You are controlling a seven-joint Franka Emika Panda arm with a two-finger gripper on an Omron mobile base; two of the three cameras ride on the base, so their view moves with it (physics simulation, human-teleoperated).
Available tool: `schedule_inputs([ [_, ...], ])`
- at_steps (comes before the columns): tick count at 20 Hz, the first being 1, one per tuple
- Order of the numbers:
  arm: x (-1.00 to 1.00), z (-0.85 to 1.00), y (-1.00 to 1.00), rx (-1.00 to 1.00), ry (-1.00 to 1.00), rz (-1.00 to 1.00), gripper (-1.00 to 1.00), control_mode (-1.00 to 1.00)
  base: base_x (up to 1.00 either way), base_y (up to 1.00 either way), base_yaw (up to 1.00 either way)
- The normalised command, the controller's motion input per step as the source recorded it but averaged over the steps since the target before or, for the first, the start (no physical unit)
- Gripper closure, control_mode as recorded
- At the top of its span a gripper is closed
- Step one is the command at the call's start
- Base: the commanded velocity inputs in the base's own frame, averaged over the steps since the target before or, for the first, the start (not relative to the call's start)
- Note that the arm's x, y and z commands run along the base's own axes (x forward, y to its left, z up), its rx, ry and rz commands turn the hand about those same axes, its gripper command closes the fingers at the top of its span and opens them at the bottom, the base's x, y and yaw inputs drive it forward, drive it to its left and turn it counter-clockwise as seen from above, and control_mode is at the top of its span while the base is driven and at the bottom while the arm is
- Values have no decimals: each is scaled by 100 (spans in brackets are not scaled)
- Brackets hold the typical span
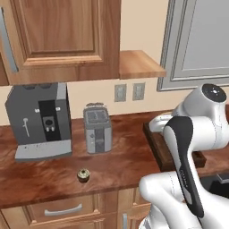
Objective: Place the bowl with donut and the cupcake onto the tray.
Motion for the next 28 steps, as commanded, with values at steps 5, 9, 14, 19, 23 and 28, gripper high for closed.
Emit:
schedule_inputs([
  [5, 0, 0, 0, 0, 0, 0, -100, 100, 19, 16, -14],
  [9, 0, 0, 0, 0, 0, 0, -100, 100, 29, 10, -7],
  [14, 0, 0, 0, 0, 0, 0, -100, 100, 27, 10, -7],
  [19, 0, 0, 0, 0, 0, 0, -100, 100, 4, 1, -1],
  [23, 0, 0, 7, 0, 0, 0, -100, -100, 0, 0, 0],
  [28, 0, -2, 57, 0, 5, 0, -100, -100, 0, 0, 0],
])
